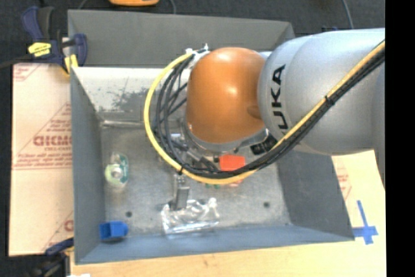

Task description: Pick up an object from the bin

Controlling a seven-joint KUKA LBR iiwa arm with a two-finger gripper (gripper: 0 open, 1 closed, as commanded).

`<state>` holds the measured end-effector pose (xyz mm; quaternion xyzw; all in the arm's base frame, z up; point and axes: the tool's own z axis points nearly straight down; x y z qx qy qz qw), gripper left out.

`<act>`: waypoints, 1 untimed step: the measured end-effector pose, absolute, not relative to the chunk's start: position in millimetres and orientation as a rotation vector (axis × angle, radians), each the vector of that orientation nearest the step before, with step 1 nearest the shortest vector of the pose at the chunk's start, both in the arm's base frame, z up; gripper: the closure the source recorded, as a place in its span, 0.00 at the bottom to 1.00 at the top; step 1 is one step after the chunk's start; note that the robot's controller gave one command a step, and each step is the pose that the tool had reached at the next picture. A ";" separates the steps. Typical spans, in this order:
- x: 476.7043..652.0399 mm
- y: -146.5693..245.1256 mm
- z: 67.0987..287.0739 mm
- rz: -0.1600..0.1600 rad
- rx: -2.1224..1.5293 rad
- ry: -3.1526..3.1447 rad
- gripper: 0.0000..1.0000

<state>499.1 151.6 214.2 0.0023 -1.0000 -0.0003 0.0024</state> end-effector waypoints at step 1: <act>537.1 234.1 173.1 -0.004 0.139 -3.142 0.00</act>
Offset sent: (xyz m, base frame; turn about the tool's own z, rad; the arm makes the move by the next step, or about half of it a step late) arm 0.0369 0.0792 -0.0394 -0.0749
